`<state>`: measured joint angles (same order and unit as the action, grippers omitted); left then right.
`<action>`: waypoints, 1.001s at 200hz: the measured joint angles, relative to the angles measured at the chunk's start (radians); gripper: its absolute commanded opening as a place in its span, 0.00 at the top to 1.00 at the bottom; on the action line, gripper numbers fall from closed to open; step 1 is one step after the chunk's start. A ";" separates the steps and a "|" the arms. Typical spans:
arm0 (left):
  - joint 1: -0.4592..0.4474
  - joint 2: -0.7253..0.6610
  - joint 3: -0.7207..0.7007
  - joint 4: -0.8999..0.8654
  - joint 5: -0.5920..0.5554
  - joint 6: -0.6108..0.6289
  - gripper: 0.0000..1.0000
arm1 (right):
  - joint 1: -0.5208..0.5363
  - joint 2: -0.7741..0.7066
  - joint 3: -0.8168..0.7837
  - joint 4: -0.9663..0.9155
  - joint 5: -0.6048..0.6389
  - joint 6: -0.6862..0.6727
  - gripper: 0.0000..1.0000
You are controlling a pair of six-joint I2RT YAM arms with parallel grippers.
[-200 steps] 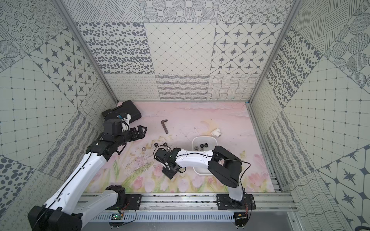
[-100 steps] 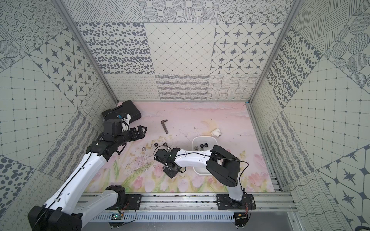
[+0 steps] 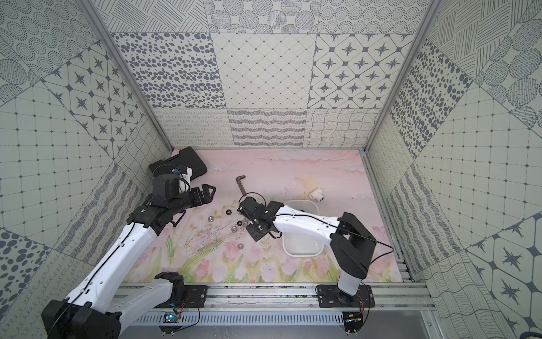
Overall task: Put the nuts on the desktop into the storage box
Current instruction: Pick up the nut from the center of the board, then place the nut in the storage box.
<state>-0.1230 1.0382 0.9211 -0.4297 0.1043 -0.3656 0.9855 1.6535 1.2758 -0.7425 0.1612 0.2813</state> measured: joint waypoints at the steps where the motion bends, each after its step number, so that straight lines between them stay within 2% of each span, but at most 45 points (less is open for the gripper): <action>1: 0.000 0.000 0.000 0.000 0.000 0.000 0.01 | -0.008 -0.008 -0.001 0.002 0.003 0.000 0.80; 35: 0.000 -0.005 0.000 0.000 0.004 0.000 0.01 | -0.193 -0.185 -0.074 0.021 0.047 0.029 0.80; 81: 0.000 -0.013 0.000 0.002 0.006 -0.002 0.01 | -0.370 -0.214 -0.192 -0.048 0.050 0.034 0.81; 119: 0.000 -0.011 0.000 0.004 0.010 -0.008 0.01 | -0.427 -0.197 -0.238 -0.077 0.044 0.034 0.81; 200: 0.000 -0.015 0.000 0.007 0.012 -0.008 0.01 | -0.463 -0.015 -0.236 -0.057 0.018 0.034 0.79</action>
<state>-0.1230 1.0233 0.9211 -0.4225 0.1162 -0.3740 0.5220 1.6386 1.0397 -0.7998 0.1795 0.3153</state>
